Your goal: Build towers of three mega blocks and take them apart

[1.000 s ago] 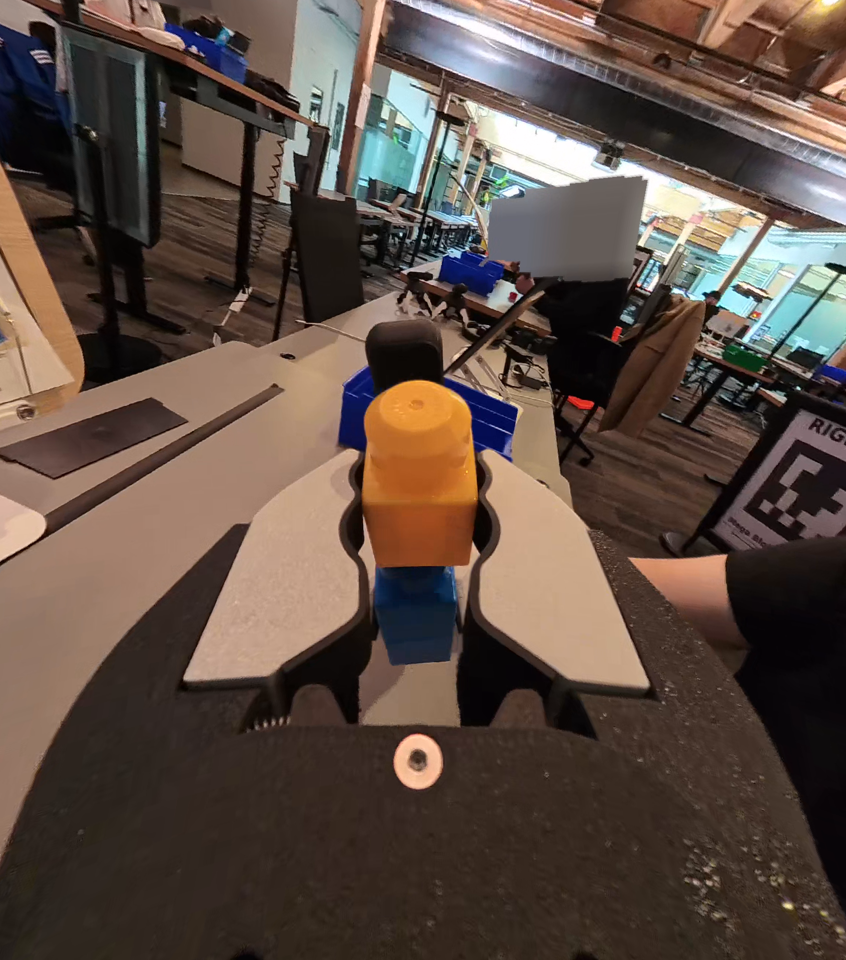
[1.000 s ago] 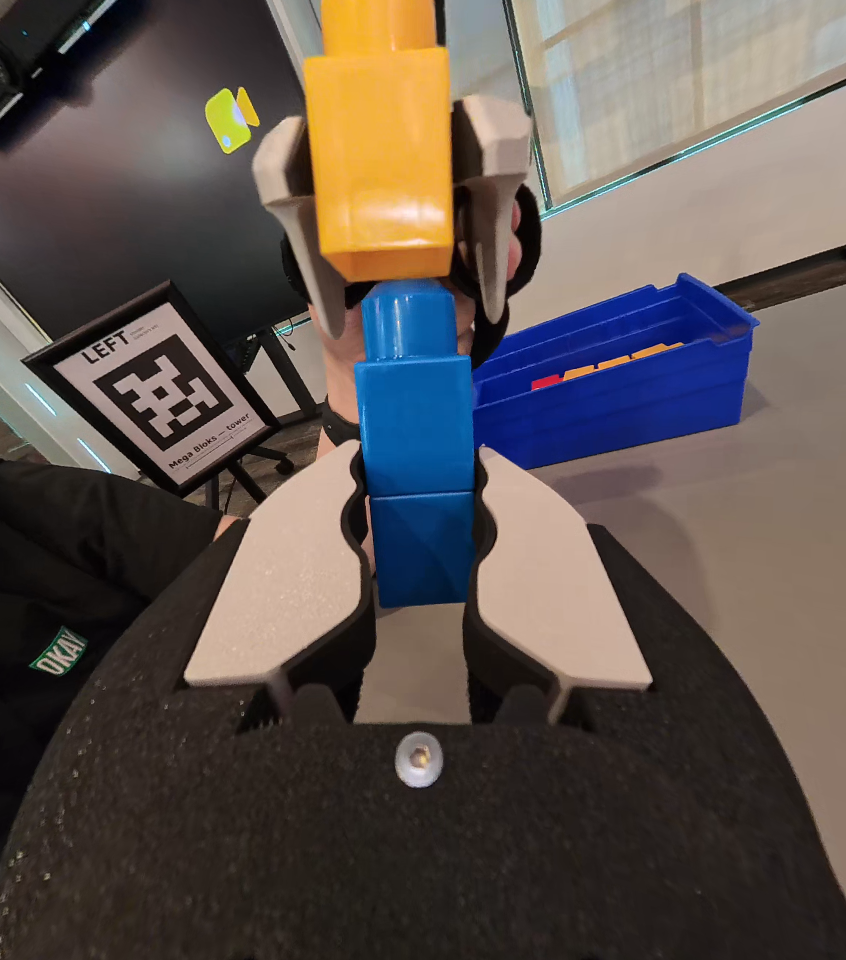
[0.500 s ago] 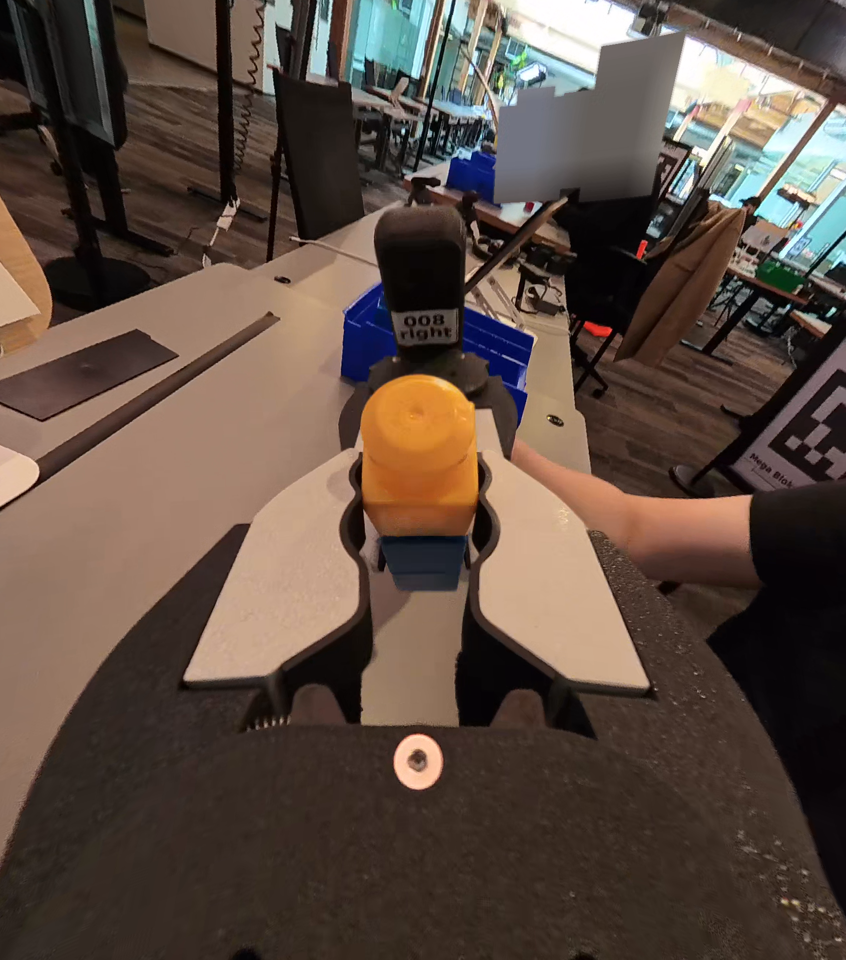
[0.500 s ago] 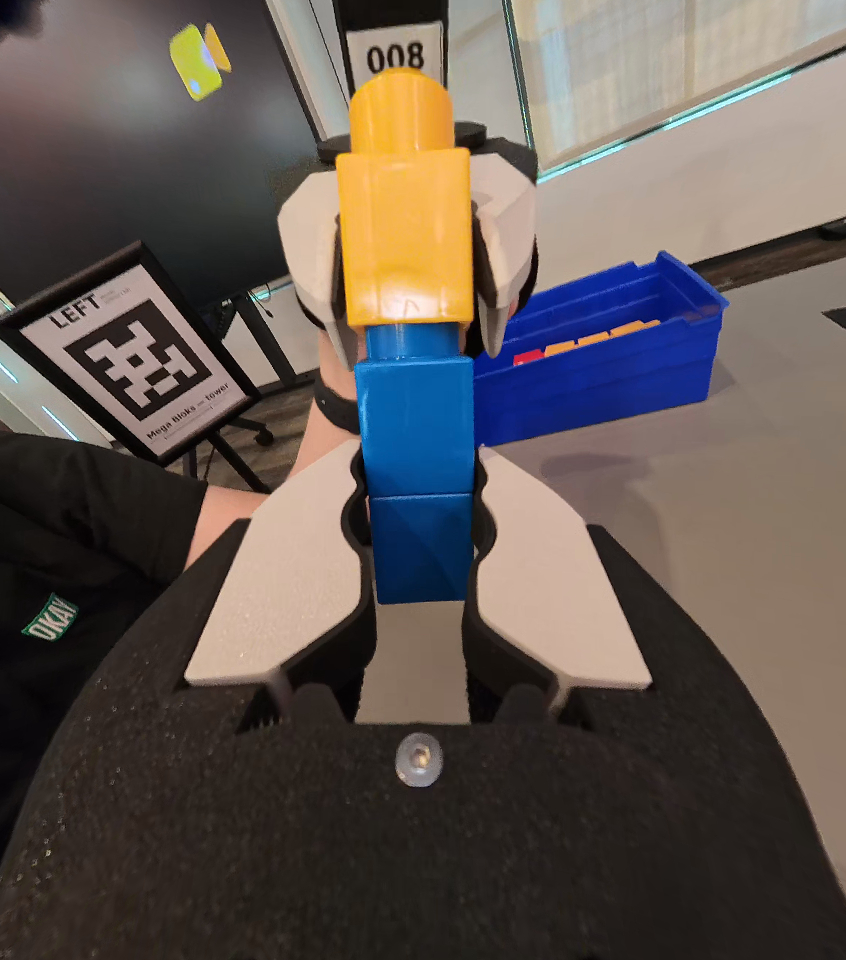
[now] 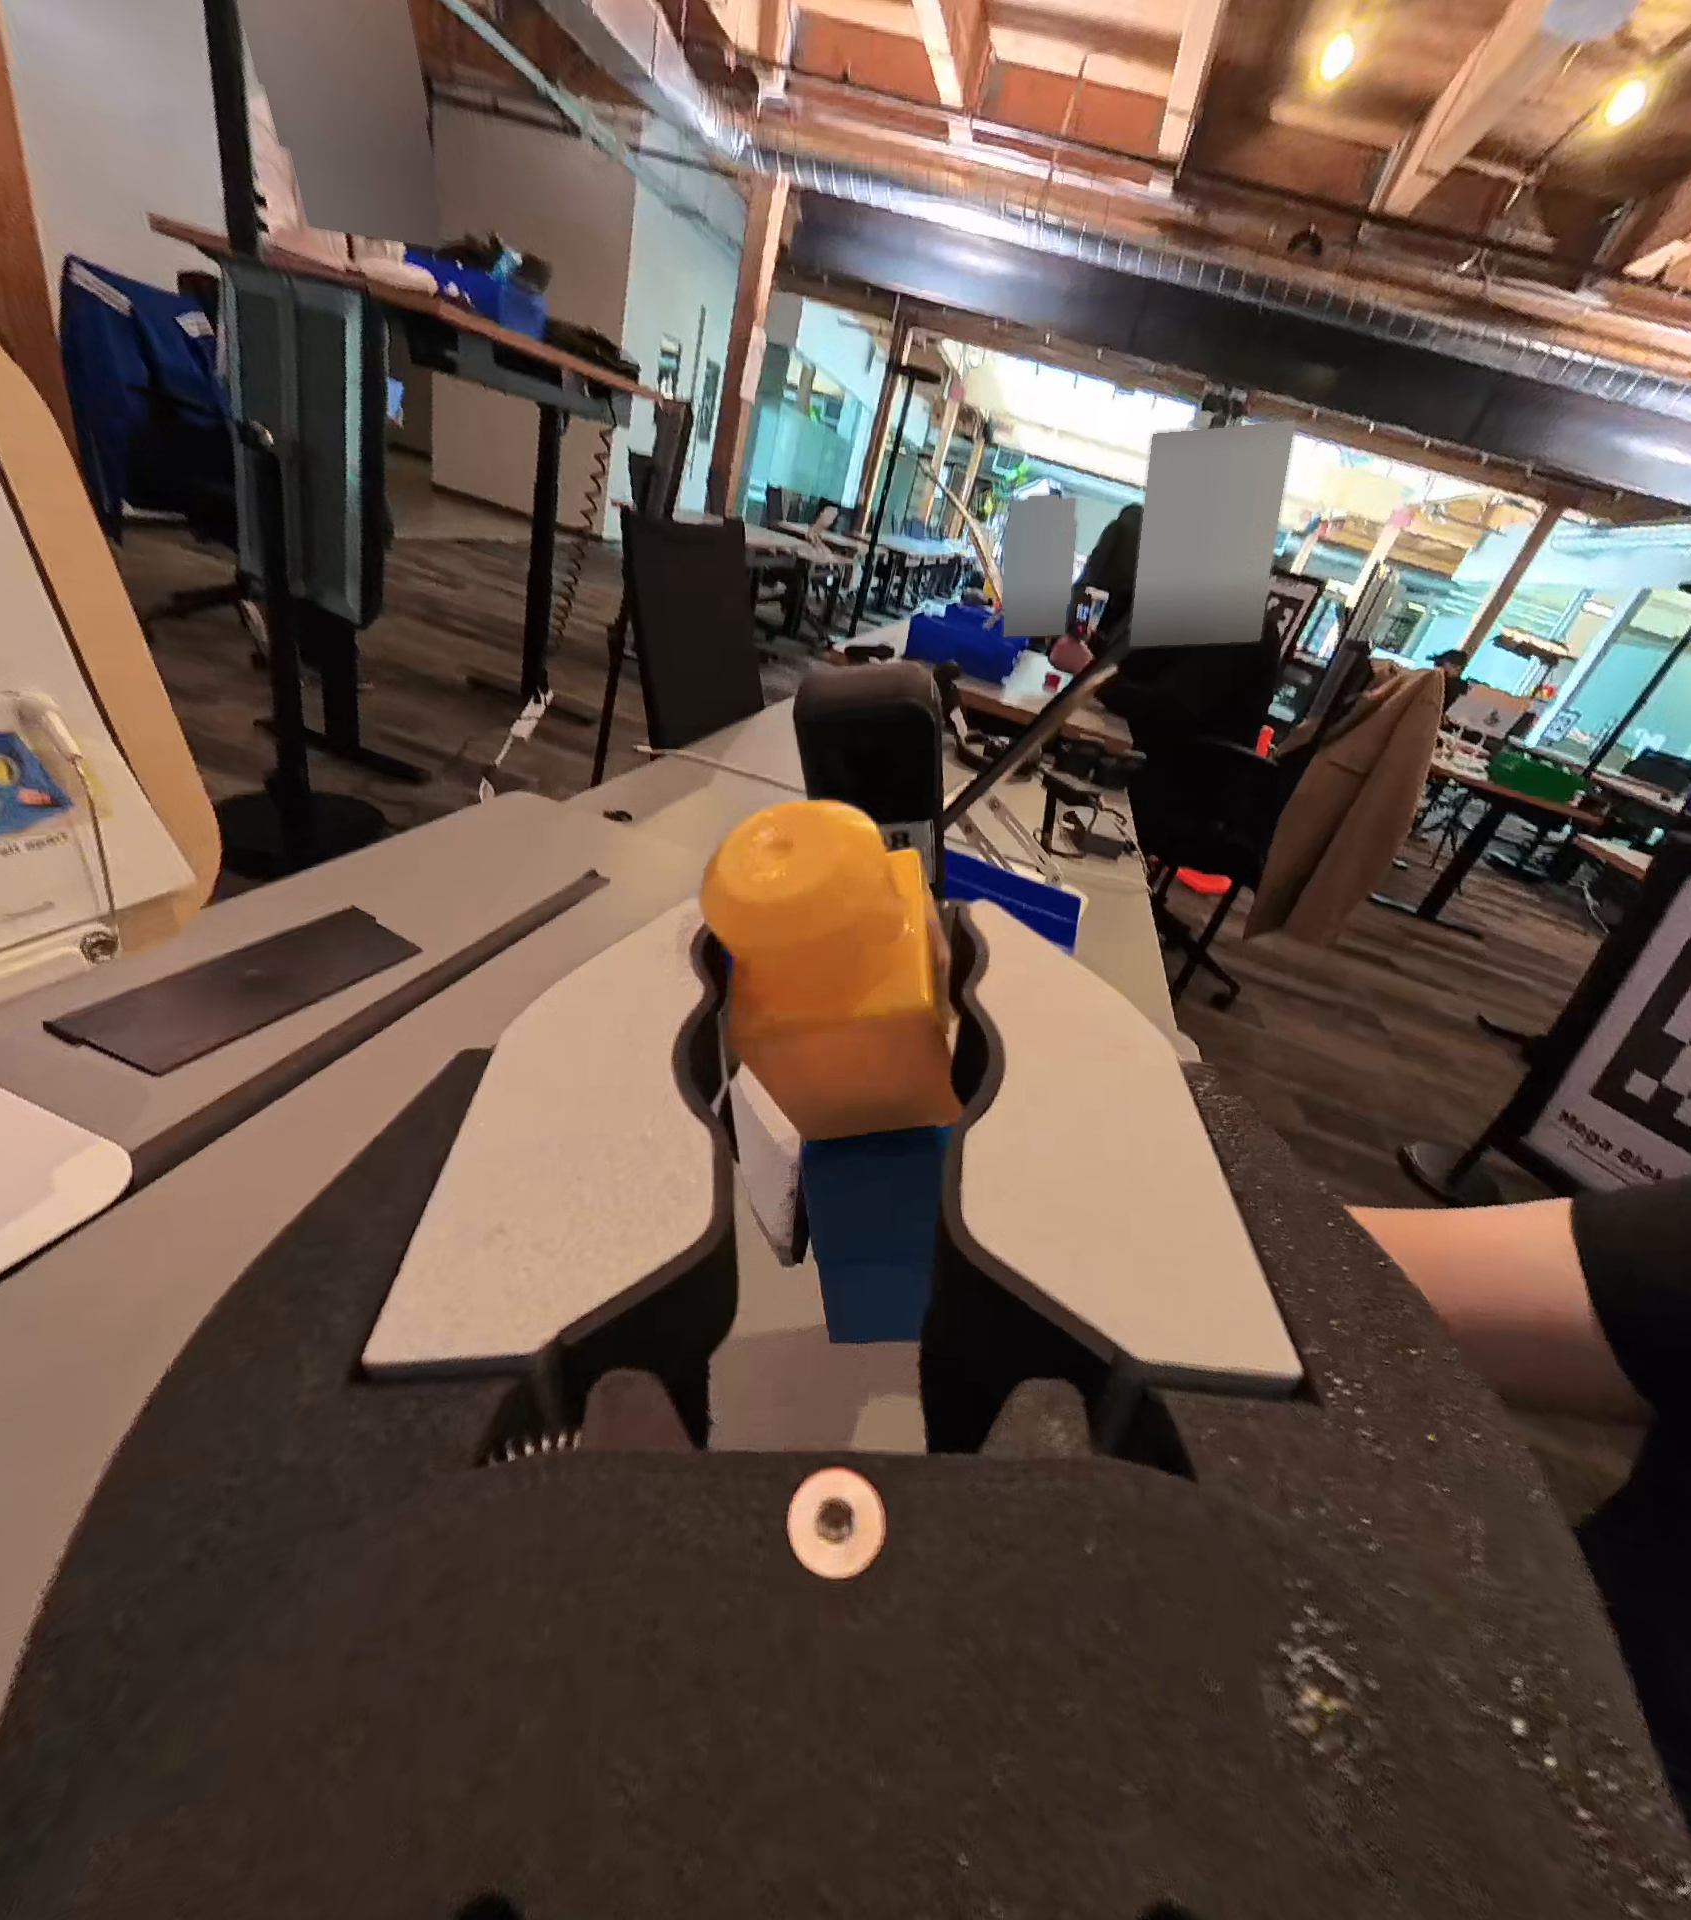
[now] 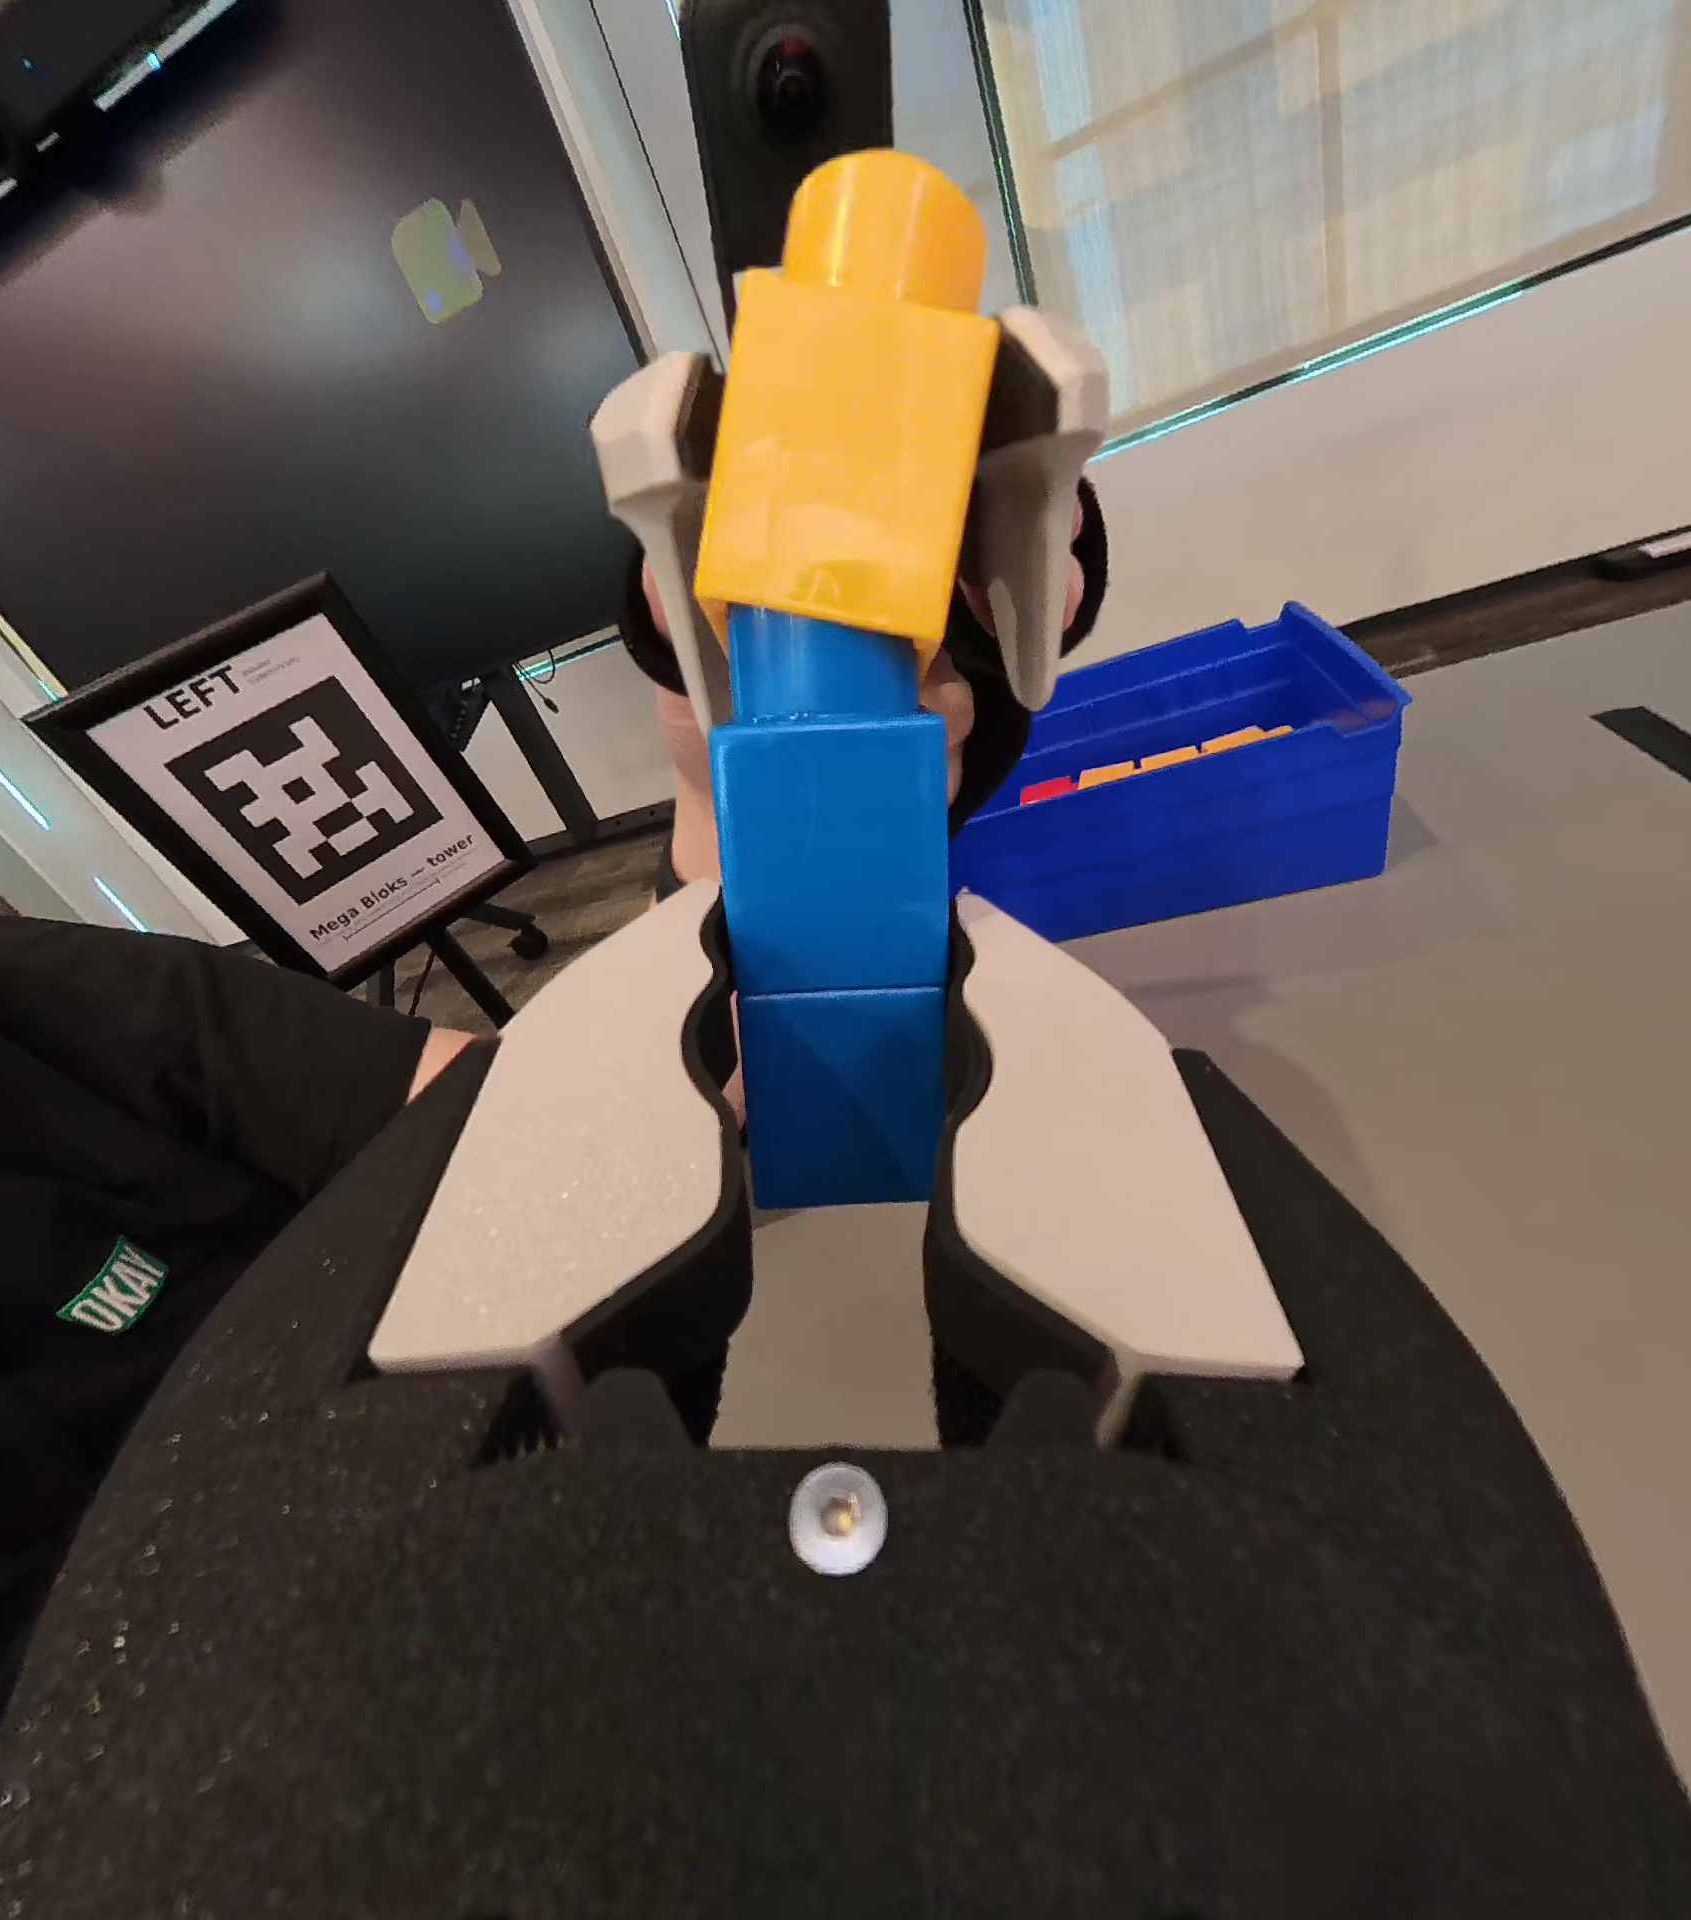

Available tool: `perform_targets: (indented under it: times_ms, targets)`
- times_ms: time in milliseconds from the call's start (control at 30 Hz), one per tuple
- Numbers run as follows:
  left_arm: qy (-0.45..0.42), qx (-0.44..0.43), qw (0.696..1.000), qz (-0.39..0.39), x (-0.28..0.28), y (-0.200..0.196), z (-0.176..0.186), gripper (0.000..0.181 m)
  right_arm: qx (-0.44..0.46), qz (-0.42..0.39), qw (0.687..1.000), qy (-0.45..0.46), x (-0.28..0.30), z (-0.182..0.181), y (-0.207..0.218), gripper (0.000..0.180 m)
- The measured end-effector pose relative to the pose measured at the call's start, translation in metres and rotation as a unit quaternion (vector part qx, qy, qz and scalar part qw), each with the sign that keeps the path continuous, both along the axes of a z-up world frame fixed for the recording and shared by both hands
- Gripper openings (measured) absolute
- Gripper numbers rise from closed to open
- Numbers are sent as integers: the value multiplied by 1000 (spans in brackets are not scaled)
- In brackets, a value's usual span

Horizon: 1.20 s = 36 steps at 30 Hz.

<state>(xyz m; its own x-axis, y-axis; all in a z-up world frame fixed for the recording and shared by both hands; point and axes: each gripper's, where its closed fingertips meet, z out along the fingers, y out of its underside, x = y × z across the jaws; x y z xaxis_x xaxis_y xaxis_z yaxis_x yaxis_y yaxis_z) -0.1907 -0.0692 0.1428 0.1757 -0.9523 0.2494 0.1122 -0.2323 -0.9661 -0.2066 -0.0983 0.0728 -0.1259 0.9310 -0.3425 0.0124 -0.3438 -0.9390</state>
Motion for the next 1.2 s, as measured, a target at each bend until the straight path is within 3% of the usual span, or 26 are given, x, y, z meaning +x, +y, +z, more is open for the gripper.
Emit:
perform_targets:
  times_ms: [367,667,1000,1200]
  targets:
    - [16,25,1000,-8,0,-8,-1,37,23,-3,1000,1,-3,-2,-2,36]
    - [80,22,996,-37,1,-15,-17,37,63,3,997,-45,-5,-17,-6,35]
    - [153,37,987,-26,-2,-14,-37,37,32,33,996,-79,-2,-33,-7,35]
    - [141,30,989,-37,-1,-13,-38,37,32,22,994,-100,0,-34,-5,35]
